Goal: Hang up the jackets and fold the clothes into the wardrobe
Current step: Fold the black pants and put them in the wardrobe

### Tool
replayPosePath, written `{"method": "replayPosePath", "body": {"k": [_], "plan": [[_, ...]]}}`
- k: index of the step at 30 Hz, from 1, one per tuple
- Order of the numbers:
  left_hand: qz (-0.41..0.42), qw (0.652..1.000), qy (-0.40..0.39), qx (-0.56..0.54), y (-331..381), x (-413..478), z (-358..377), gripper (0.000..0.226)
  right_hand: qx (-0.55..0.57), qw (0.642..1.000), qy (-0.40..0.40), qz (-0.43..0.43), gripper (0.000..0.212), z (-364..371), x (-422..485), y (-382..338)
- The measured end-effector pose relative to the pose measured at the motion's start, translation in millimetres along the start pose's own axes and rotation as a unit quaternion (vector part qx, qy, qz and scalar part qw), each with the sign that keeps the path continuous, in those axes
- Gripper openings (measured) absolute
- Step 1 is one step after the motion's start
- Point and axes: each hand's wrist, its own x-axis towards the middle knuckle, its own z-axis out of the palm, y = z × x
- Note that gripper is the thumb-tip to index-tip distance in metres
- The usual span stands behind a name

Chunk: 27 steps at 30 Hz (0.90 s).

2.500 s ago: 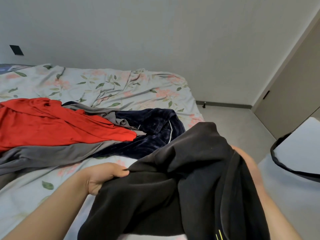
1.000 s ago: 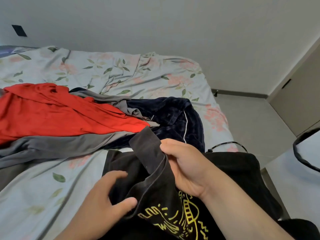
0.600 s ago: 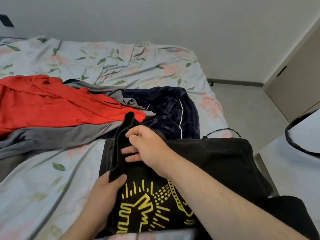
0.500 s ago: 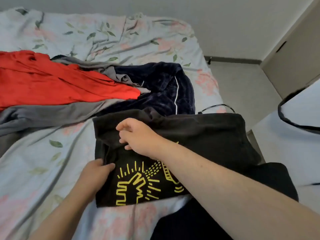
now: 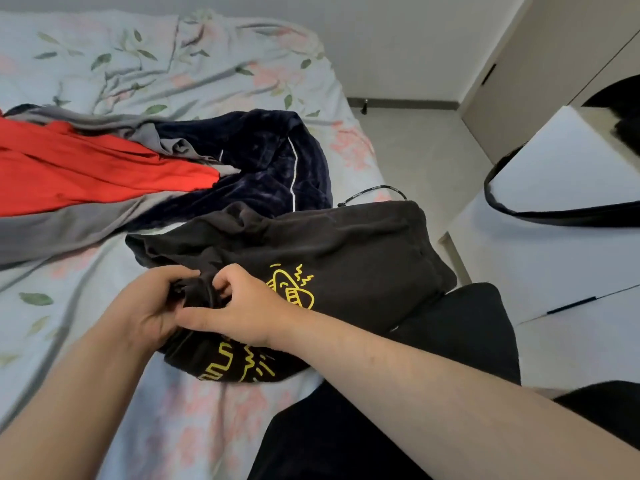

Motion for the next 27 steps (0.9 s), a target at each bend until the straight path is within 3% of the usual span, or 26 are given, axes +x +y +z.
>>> {"method": "replayPosePath", "body": {"k": [3, 7, 13, 16, 20, 24, 27], "plan": [[-0.004, 0.998, -0.029, -0.058, -3, -2, 22, 0.016, 0.049, 0.998, 0.048, 0.016, 0.076, -4, -9, 10], [0.01, 0.993, -0.054, -0.108, -5, -5, 48, 0.026, 0.073, 0.989, 0.125, 0.017, 0.049, -9, -17, 33], [0.04, 0.996, -0.042, -0.065, -5, -3, 87, 0.012, 0.129, 0.984, 0.127, 0.001, 0.027, -33, -26, 51], [0.048, 0.996, -0.064, -0.024, -4, -1, 116, 0.012, 0.163, 0.979, 0.123, -0.001, 0.031, -62, -34, 58], [0.043, 0.986, -0.157, 0.034, -6, 8, 171, 0.015, 0.194, 0.971, 0.142, 0.012, 0.037, -117, -45, 72], [0.086, 0.952, -0.224, 0.192, -19, 29, 232, 0.012, 0.205, 0.967, 0.147, 0.034, 0.043, -178, -56, 94], [0.156, 0.919, -0.223, 0.286, -35, 49, 281, 0.011, 0.242, 0.955, 0.167, 0.046, 0.033, -217, -65, 118]]}}
